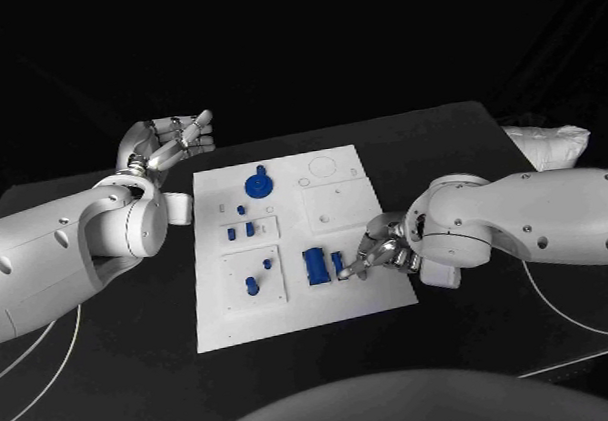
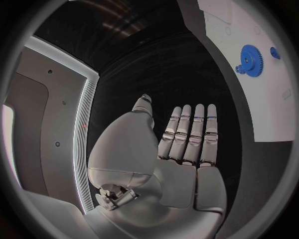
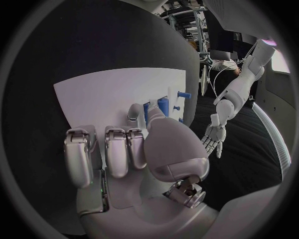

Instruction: Assemble the parts on the task board

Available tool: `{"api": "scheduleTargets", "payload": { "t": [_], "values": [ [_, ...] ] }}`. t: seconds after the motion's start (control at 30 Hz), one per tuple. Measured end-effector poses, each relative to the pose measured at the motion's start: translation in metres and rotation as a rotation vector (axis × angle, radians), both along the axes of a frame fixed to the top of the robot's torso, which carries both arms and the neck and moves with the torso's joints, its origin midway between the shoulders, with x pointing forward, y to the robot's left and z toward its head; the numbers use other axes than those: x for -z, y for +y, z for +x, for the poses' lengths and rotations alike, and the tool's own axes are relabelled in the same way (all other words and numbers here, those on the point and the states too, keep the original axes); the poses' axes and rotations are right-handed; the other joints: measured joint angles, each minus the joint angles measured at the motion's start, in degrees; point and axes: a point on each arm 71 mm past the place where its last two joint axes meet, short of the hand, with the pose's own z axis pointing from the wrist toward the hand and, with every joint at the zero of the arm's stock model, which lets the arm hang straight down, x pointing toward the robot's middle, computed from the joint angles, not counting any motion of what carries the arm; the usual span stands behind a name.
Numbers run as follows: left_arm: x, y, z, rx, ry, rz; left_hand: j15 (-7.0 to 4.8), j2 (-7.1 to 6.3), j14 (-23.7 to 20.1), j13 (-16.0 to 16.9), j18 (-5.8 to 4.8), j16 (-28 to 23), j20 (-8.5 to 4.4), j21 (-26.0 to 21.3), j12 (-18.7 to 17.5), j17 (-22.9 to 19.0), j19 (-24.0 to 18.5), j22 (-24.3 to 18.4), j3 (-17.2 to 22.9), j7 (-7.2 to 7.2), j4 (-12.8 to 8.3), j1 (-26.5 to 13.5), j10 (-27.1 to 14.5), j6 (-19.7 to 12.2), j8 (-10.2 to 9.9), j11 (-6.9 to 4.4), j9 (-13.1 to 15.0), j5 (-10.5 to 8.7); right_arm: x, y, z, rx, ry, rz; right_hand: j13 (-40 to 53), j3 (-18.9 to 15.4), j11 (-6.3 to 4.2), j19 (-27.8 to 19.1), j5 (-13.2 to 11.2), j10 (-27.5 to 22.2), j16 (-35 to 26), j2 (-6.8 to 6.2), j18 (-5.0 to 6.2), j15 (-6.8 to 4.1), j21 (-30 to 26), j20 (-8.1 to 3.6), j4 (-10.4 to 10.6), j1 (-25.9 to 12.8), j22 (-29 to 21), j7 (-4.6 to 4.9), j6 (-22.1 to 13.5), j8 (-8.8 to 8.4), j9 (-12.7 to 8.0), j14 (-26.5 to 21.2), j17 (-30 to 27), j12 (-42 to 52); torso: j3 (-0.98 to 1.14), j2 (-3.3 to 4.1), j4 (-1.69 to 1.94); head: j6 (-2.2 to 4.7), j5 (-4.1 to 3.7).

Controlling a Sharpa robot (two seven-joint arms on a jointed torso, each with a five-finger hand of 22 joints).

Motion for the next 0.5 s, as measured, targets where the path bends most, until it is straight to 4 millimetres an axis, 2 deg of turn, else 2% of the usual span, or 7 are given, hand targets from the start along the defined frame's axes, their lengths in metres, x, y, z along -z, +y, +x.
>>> {"api": "scheduleTargets", "payload": {
  "t": [0.13, 0.5],
  "values": [
    [0.0, -0.0002, 0.0, 0.001, 0.0, 0.0, 0.0, 0.22, 0.0, 0.0, 0.0, 0.0, 0.0, 0.0, 0.23, -0.12, 0.0, -0.13, 0.0, 0.0, 0.0, 0.22, 0.0, 0.0, 0.0, 0.0, 0.0, 0.0, 0.0005, 0.0009, 0.0, -0.003, 0.001, -0.003, 0.04, 0.16, -0.09, 0.0, 0.0, 0.09, 0.0, 0.24, 0.0, -0.2, 0.0, -0.42, -0.16, 0.24, 0.0, 0.0, 0.0, 0.0, 0.17, -0.2, 0.0, 0.01, 0.0, -0.02, -0.01, 0.0, -0.07],
    [0.0, -0.0004, -0.0002, 0.003, 0.001, 0.0, 0.0, 0.22, 0.0, 0.0, 0.0, 0.0, 0.0, 0.0, 0.23, -0.12, 0.0, -0.13, 0.0, 0.0, 0.0, 0.22, 0.0, 0.0, 0.0, 0.0, 0.0, 0.0, -0.0002, -0.0008, 0.0002, 0.01, -0.014, 0.001, 0.06, 0.16, -0.09, 0.0, 0.0, 0.09, 0.0, 0.3, 0.0, -0.2, 0.0, -0.42, -0.16, 0.3, -0.01, 0.1, -0.09, 0.0, 0.57, -0.21, -0.01, 0.05, 0.03, 0.0, 0.0, 0.0, -0.09]
  ]
}}
